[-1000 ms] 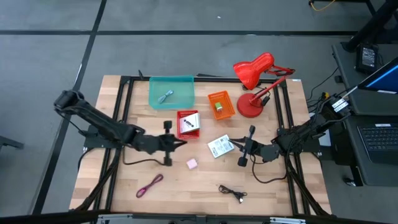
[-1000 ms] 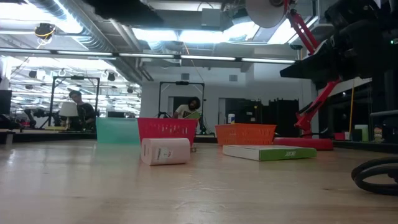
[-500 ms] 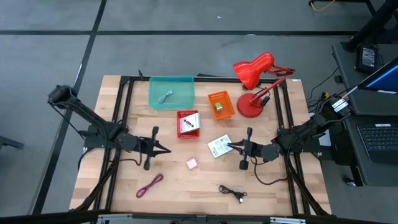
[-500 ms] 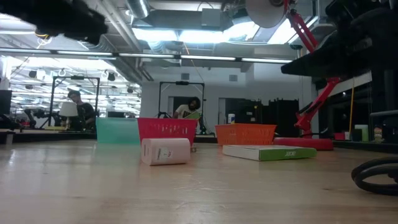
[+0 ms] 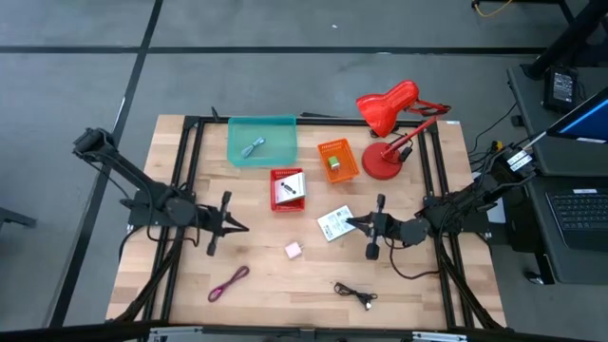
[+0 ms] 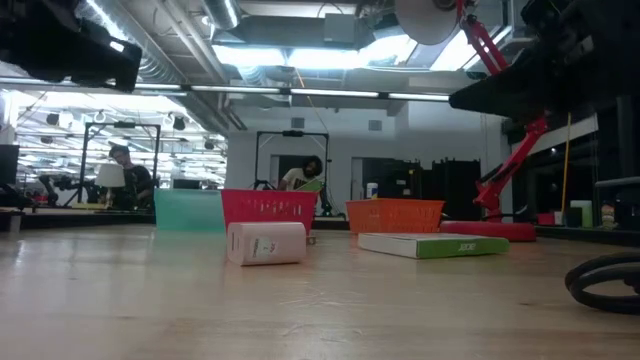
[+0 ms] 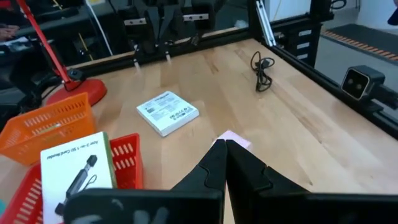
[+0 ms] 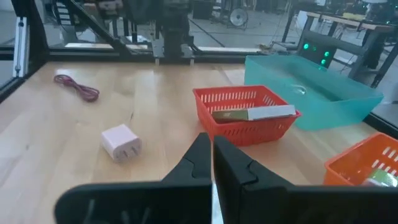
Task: Pick and place items into bin
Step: Put the black charger cable into the blue bin
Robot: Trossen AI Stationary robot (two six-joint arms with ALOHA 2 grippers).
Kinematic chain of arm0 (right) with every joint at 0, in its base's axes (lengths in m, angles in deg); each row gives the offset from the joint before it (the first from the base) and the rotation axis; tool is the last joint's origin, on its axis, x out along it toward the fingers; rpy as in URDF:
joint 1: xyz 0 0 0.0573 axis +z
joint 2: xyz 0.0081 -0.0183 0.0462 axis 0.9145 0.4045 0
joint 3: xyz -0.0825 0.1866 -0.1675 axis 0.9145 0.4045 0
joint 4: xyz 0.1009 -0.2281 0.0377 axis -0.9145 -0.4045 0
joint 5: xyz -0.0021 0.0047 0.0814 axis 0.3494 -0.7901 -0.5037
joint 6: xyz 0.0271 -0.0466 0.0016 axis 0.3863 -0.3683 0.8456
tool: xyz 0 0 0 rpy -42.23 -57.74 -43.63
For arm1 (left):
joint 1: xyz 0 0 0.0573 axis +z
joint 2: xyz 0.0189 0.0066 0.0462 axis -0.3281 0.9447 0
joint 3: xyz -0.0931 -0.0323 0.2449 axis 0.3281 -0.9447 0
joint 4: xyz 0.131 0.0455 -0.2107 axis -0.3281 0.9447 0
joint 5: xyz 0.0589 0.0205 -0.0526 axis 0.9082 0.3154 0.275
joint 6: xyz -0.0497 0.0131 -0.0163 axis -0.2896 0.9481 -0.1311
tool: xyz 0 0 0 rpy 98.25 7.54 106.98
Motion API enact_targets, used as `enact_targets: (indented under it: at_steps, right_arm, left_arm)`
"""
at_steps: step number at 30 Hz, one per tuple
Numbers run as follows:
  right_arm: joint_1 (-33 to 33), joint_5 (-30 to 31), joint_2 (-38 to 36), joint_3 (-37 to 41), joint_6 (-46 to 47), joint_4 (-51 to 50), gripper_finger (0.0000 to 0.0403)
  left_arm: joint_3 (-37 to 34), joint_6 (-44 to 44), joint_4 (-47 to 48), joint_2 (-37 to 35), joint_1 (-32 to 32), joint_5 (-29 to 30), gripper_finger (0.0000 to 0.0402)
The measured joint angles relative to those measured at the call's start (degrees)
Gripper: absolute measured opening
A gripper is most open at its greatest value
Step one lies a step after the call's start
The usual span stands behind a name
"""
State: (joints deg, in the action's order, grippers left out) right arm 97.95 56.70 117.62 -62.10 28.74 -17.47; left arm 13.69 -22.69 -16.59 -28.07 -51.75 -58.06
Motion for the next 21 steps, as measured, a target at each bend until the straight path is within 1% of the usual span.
enact_targets:
  at_steps: [4, 8, 11, 13, 15, 18, 21]
  right_arm:
    - [0.0, -0.11, 0.04, -2.83, -2.3, -0.12, 0.0]
    - [0.1, -1.58, 0.04, -7.6, -5.84, -4.95, 0.0]
    - [0.13, -1.68, 0.04, -12.22, -5.98, -13.99, 0.0]
    - [0.13, -1.69, 0.04, -15.87, -4.89, -20.72, 0.0]
    - [0.13, -1.75, 0.04, -20.1, -2.19, -28.33, 0.0]
    - [0.13, -3.73, 0.06, -26.34, 3.12, -39.84, 0.0]
    - [0.13, -5.83, 0.25, -31.95, 8.38, -48.05, 0.0]
  left_arm:
    - [-2.93, 0.88, -0.06, -4.74, 0.08, -0.04, 0.0002]
    - [-4.51, 3.36, -0.07, -8.76, 0.09, -0.09, 0.0002]
    - [-5.38, 6.14, -0.1, -11.18, 0.27, -0.78, 0.0002]
    - [-6.04, 6.46, -0.15, -12.75, 0.84, -1.63, 0.0002]
    - [-6.67, 5.73, -0.09, -14.15, 1.4, -2.8, 0.0002]
    - [-7.19, 3.3, -0.05, -15.05, 1.75, -4.47, 0.0002]
    - [-7.19, 4.43, -0.03, -15.09, 1.75, -4.66, 0.0002]
